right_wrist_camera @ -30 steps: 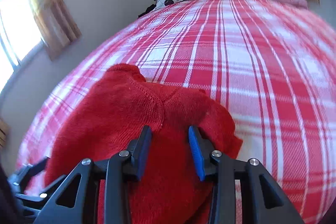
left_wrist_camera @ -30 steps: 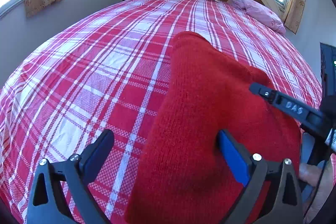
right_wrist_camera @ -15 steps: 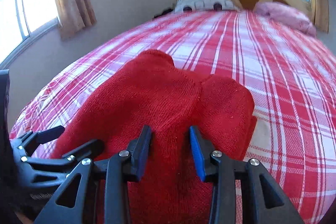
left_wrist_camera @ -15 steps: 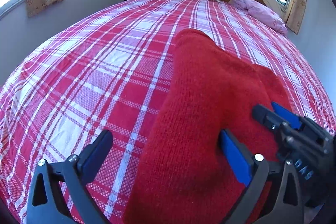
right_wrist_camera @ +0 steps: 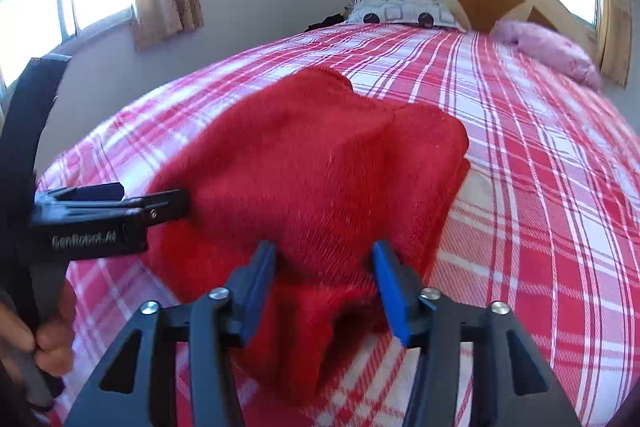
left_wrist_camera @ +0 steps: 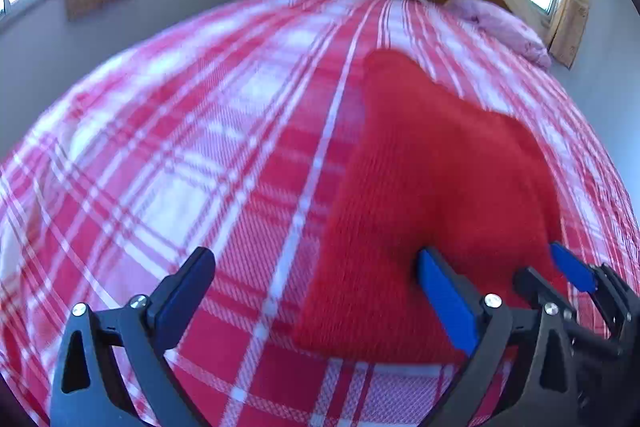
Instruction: Fold small clothes
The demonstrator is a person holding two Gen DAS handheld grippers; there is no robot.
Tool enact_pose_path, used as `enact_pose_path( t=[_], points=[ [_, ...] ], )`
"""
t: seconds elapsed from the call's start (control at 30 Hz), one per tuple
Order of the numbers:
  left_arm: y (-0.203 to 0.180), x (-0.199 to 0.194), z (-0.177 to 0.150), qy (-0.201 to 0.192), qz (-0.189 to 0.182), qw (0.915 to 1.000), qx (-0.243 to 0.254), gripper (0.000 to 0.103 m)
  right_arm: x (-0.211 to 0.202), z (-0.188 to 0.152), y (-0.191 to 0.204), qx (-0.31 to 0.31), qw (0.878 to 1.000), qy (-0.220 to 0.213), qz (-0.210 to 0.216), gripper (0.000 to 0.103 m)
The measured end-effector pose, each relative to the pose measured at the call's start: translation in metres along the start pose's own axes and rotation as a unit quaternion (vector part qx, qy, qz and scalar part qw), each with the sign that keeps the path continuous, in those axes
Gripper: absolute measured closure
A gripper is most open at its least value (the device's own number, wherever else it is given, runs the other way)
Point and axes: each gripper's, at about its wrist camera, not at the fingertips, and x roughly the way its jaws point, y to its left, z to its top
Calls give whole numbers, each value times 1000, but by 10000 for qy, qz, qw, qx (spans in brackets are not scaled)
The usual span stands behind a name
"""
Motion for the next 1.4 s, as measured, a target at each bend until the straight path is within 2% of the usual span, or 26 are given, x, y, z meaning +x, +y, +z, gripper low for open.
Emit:
enact_pose_path(
  t=[0.07, 0.33, 0.4, 0.47, 0.5, 0.53, 0.6, 0.7, 0.87, 0.97, 1.07, 1.17, 1.23, 1.4],
  points=[
    [0, 6, -5, 112, -45, 9999, -81, 0, -1, 0, 1, -29, 10000, 17, -72, 48],
    [-3, -5, -11, 73, 110, 9999, 70, 0, -13, -10, 6, 79, 9997, 103, -204, 44],
    [-2, -12, -14, 85, 129, 9998, 80, 0, -22, -16, 7, 316, 9994, 113, -100, 39],
    [1, -19, -16, 37, 139, 9999, 86, 1, -24, -24, 2, 707, 9969, 231, 239, 39],
    [2, -23, -17, -1, 144, 9999, 82, 1, -22, -31, -2, 1051, 9925, 368, 506, 39],
    [2, -25, -18, -27, 142, 9999, 74, 1, -21, -37, -5, 1244, 9894, 440, 602, 39],
    [3, -30, -21, -69, 113, 9999, 88, 1, -26, -41, -4, 1280, 9895, 326, 578, 39],
    [4, -33, -26, -63, 131, 9998, 96, 1, -30, -42, 0, 1240, 9902, 388, 518, 39],
    [9, -39, -33, -56, 48, 10000, 60, 1, -39, -48, 5, 1576, 9859, 377, 424, 39],
    [14, -40, -39, -6, 20, 10000, -12, 1, -51, -52, 12, 1688, 9847, 262, 344, 39],
    [15, -55, -45, -268, -141, 9995, 33, 1, -74, -53, 22, 1623, 9860, -116, 359, 39],
    [13, -71, -48, -505, -188, 9984, 153, 1, -93, -50, 29, 1451, 9886, -365, 147, 39],
    [12, -81, -51, -559, -266, 9979, 180, 1, -103, -46, 33, 1407, 9891, -424, -22, 39],
    [9, -104, -57, -630, -271, 9973, 263, 1, -126, -43, 33, 1534, 9867, -542, -68, 39]
  ],
)
